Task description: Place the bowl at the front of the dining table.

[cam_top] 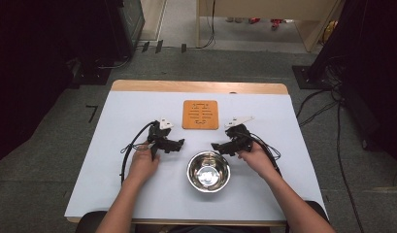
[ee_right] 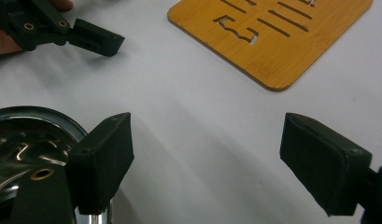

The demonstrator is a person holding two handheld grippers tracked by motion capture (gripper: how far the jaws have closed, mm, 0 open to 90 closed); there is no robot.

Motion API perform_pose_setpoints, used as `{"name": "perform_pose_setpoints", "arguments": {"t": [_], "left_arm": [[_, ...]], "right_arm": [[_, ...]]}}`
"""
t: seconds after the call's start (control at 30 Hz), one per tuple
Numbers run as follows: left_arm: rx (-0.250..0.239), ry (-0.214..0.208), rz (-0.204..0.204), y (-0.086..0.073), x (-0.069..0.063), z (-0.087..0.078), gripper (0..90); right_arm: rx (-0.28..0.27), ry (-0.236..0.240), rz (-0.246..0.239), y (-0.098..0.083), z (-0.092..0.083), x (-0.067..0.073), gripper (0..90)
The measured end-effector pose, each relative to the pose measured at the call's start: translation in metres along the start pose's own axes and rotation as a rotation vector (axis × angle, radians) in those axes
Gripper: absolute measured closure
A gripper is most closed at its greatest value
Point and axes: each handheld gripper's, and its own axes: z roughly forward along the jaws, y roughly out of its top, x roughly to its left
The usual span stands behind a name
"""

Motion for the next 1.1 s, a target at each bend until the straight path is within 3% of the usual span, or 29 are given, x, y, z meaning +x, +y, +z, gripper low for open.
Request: {"name": "perform_pose_setpoints", "arguments": {"t": [0.87,1.1], "left_arm": [[0.000,0.000,0.000,0.000,0.000,0.000,9.6],[0.000,0.000,0.000,0.000,0.000,0.000,9.6]], "right_arm": [[-0.004,0.047,-0.045,0.000,-0.003,0.017,17.6],[-0.007,0.118,-0.055,0.000,-0.002,0.022,17.2]]}}
